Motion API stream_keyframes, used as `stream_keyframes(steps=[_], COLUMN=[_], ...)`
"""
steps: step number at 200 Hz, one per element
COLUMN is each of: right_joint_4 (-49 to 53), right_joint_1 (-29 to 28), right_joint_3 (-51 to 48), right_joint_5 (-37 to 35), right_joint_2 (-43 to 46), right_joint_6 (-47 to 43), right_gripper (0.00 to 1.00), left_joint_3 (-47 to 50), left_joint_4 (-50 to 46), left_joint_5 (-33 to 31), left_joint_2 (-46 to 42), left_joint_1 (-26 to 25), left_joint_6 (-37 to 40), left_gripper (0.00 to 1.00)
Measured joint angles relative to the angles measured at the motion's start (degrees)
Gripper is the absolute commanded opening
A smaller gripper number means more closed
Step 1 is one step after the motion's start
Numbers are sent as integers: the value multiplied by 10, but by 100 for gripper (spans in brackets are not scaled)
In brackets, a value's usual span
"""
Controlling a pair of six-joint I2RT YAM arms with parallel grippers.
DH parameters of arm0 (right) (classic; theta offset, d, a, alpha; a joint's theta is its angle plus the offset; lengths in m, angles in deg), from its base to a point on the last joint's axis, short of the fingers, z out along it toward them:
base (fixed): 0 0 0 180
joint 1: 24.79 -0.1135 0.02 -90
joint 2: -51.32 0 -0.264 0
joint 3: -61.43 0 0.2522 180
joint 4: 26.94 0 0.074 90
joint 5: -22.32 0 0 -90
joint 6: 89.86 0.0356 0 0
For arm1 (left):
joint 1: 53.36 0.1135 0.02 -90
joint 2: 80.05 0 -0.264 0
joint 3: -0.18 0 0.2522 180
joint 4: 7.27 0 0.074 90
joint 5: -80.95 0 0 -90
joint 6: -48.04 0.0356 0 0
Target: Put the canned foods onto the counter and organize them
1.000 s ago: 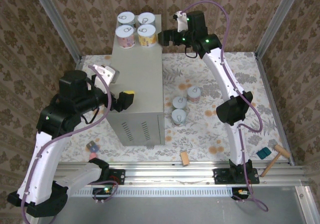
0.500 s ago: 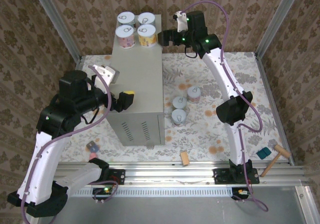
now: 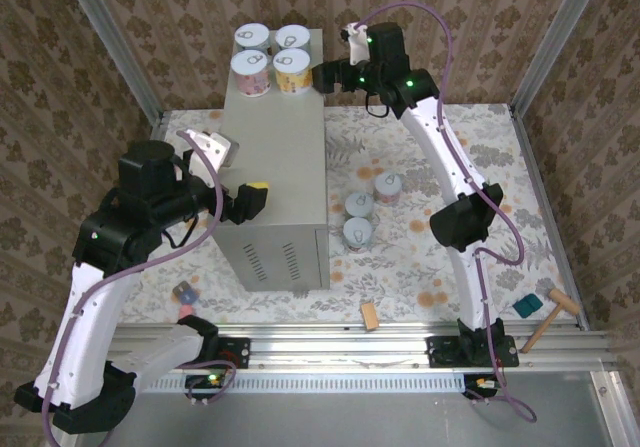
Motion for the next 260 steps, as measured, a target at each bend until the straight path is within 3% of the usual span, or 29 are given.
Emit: stream_keyframes(steps=[260], right_joint_4=[-8], right_joint_1=[2], right_joint_3=[60], right_joint_5=[-31], right_joint_2=[-48], right_joint_6=[72], right_gripper=[100], left_joint_3=[-17], left_joint_4=[-4], left_joint_5=[-6], left_joint_2=[1], left_joint_1=[0], left_joint_6=[0], left_gripper=[100])
